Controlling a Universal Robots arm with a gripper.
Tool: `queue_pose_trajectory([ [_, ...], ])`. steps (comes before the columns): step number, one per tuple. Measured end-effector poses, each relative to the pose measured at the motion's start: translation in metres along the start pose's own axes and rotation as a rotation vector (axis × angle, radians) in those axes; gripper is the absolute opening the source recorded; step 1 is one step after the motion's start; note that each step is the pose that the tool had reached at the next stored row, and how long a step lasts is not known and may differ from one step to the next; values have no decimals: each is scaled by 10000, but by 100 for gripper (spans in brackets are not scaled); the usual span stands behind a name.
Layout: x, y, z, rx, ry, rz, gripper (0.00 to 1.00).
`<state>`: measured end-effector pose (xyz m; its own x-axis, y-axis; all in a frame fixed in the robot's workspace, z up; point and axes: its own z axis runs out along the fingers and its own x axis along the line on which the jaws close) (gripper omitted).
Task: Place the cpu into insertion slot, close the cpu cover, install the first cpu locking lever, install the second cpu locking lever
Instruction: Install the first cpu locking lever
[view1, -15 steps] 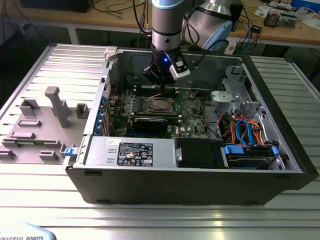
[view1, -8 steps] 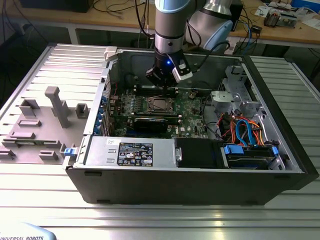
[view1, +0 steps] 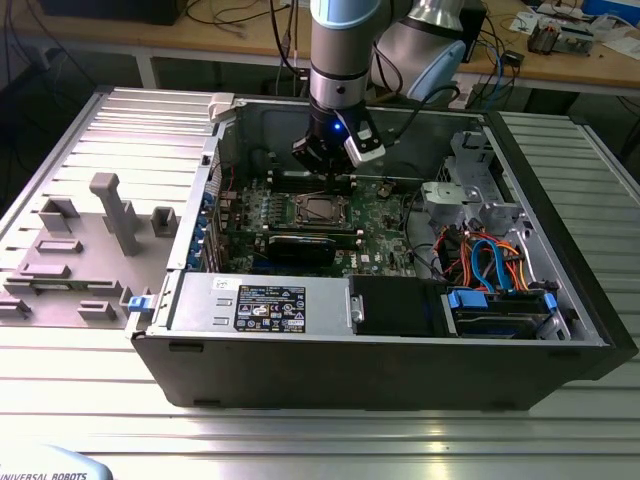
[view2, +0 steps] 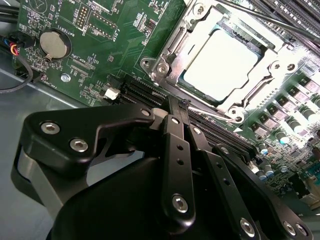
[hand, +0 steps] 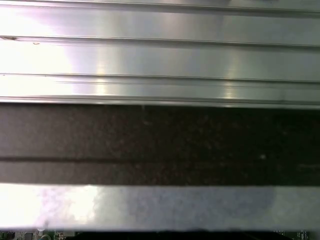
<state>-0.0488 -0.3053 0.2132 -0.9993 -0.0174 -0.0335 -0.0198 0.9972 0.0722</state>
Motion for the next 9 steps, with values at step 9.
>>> queue_pose_trajectory([
  [9,0,0,4,-2,-1,0,11],
])
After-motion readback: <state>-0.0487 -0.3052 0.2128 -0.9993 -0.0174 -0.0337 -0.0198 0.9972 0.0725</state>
